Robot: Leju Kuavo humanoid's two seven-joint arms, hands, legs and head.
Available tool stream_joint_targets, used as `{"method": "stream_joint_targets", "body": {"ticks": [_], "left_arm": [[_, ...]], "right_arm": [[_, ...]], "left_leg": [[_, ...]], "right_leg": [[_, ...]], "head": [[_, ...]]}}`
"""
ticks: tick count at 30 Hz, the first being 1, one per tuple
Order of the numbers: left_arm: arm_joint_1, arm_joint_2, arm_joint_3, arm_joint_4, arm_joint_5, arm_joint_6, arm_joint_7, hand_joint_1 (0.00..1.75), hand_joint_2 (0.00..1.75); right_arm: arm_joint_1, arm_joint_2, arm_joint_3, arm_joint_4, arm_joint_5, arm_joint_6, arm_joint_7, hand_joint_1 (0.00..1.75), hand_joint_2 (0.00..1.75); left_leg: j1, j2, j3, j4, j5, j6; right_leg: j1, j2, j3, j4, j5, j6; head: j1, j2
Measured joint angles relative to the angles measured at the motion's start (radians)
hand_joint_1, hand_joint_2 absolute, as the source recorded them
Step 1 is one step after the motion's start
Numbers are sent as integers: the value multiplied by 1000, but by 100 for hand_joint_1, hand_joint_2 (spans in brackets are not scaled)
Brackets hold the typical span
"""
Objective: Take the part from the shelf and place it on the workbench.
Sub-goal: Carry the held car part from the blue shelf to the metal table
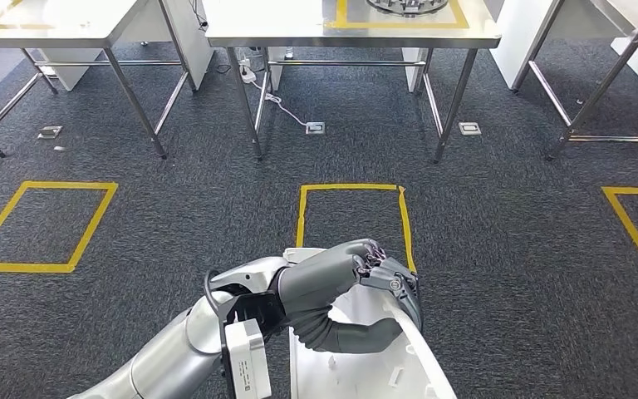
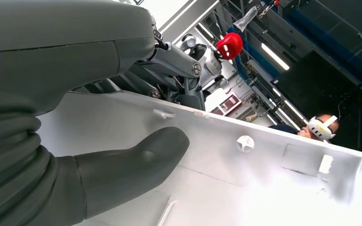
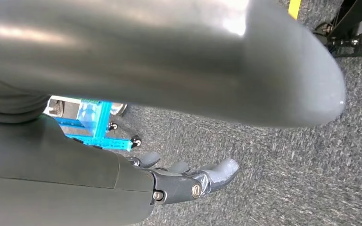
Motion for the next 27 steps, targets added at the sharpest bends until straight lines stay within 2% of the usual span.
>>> {"method": "stream_joint_targets", "body": {"ticks": [2,3,4,7,9,10,12,13,14,15,16,17,18,19,20,23,24,25,27], "left_arm": [[-1,0,0,-1,0,0,1,175,175],[-1,0,0,-1,0,0,1,175,175],[-2,0,0,-2,0,0,2,175,175],[-2,0,0,-3,-1,1,2,175,175],[-3,-1,-1,-5,-2,3,2,175,175],[-4,-1,-1,-6,-3,4,2,175,175],[-4,-2,-4,-5,-3,4,3,175,175],[-4,-2,-6,-4,-3,4,4,175,175],[-4,-1,-8,-4,-4,5,4,175,175],[-4,-2,-9,-4,-4,5,5,175,175],[-4,-2,-9,-4,-4,5,5,175,175],[-4,-2,-10,-4,-4,6,5,175,175],[-4,-2,-10,-4,-4,6,5,175,175],[-4,-2,-11,-4,-5,6,5,175,175],[-5,-2,-11,-4,-5,6,5,175,175],[-6,-2,-14,-4,-6,6,5,175,175],[-7,-2,-14,-4,-6,7,5,175,175],[-8,-1,-15,-4,-6,7,5,175,175],[-9,1,-16,-4,-6,7,5,175,175]], "right_arm": [[0,0,0,0,1,0,-1,0,0],[-1,0,0,0,2,0,-1,0,0],[-1,0,0,0,2,0,-1,0,0],[-3,0,0,0,3,0,-4,0,0],[-5,1,0,0,4,1,-5,0,0],[-5,1,0,0,4,0,-5,0,0],[-5,0,0,0,5,0,-6,0,0],[-4,-1,0,0,5,0,-6,0,0],[-3,-1,0,0,6,1,-6,0,0],[-3,-1,0,0,6,1,-6,0,0],[-3,-1,0,0,6,1,-6,0,0],[-3,-1,0,0,6,1,-6,0,0],[-3,-1,0,0,7,1,-6,0,0],[-4,-2,0,0,7,1,-6,0,0],[-5,-2,0,0,7,1,-6,0,0],[-5,-1,0,0,6,1,-7,0,0],[-6,-1,0,0,4,1,-11,0,0],[-6,-1,0,0,0,1,-16,0,0],[-6,-2,0,0,-12,2,-29,0,0]], "left_leg": [[-2,5,60,-135,74,11],[-5,9,88,-195,97,17],[-7,12,105,-233,107,22],[-10,8,114,-255,106,36],[-6,6,123,-266,109,47],[-3,6,127,-270,109,52],[-4,5,130,-271,106,57],[-4,4,130,-270,104,59],[-4,2,132,-268,101,59],[-4,0,134,-266,97,58],[-3,-1,138,-264,92,55],[-3,-3,142,-260,86,52],[-4,-4,144,-257,80,47],[-6,-5,145,-255,76,41],[-8,-6,145,-254,72,35],[-8,-6,147,-253,65,19],[-7,-5,139,-234,54,13],[-6,-3,122,-194,34,7],[-3,0,54,-62,-21,-1]], "right_leg": [[1,0,11,0,-7,5],[3,0,15,1,-11,9],[5,-1,17,1,-15,14],[3,-5,21,-3,-19,34],[1,-2,12,23,-36,44],[0,1,-8,64,-57,49],[0,4,-81,195,-113,55],[0,4,-116,251,-127,57],[0,4,-138,275,-122,58],[-1,4,-139,259,-95,59],[-3,4,-118,204,-54,59],[-4,4,-88,131,-16,58],[-3,6,-60,68,10,55],[-1,7,-42,26,23,50],[1,8,-34,7,23,44],[2,9,-30,3,20,22],[0,8,-26,1,18,14],[-2,7,-21,0,16,8],[-2,6,-14,-1,9,0]], "head": [[-1,0],[-1,0],[-1,0],[0,0],[2,0],[4,0],[8,0],[8,0],[9,0],[10,0],[10,0],[11,0],[12,0],[12,0],[12,0],[12,0],[10,0],[8,0],[3,0]]}}
